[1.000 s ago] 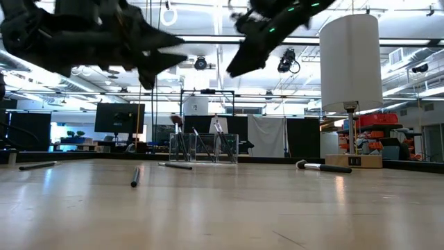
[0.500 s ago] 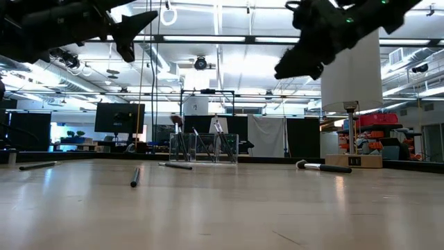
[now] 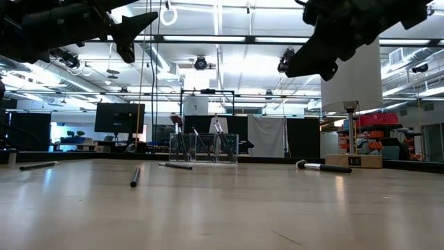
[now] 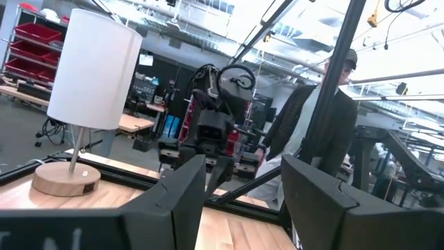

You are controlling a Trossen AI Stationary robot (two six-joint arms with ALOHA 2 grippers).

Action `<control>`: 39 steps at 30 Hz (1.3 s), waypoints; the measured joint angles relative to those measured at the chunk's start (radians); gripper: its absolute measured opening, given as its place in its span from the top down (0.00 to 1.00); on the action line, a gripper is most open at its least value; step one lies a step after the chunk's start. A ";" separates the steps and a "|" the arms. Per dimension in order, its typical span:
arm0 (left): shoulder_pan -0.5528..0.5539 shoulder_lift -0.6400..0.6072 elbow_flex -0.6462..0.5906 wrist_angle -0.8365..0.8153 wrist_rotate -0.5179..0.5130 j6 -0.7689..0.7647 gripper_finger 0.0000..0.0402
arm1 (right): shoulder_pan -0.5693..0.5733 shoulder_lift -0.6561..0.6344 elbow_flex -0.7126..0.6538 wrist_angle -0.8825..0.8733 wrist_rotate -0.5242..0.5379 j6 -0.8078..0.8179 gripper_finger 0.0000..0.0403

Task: Put items in baskets/containers
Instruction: Put the black powder brush into the transparent organizer

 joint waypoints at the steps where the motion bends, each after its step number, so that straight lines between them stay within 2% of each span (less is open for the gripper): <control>1: 0.000 0.000 0.000 0.000 0.000 0.000 0.53 | 0.011 0.000 0.000 0.001 0.000 0.000 0.68; 12: 0.000 0.000 0.000 0.000 0.000 0.000 0.53 | 0.081 0.000 0.000 0.007 -0.001 -0.002 0.68; 29: 0.000 0.001 0.000 0.001 0.000 0.000 0.53 | 0.086 0.001 0.000 0.076 -0.001 -0.028 0.68; 32: 0.000 0.001 0.000 0.001 0.000 0.000 0.53 | 0.087 0.000 0.000 0.029 -0.001 0.009 0.68; 36: 0.000 0.001 0.000 0.001 0.000 0.000 0.53 | 0.093 -0.002 0.000 -0.120 0.002 0.104 0.68; 39: 0.000 0.001 0.000 0.001 0.000 0.000 0.53 | 0.115 -0.002 0.000 -0.232 0.048 0.207 0.68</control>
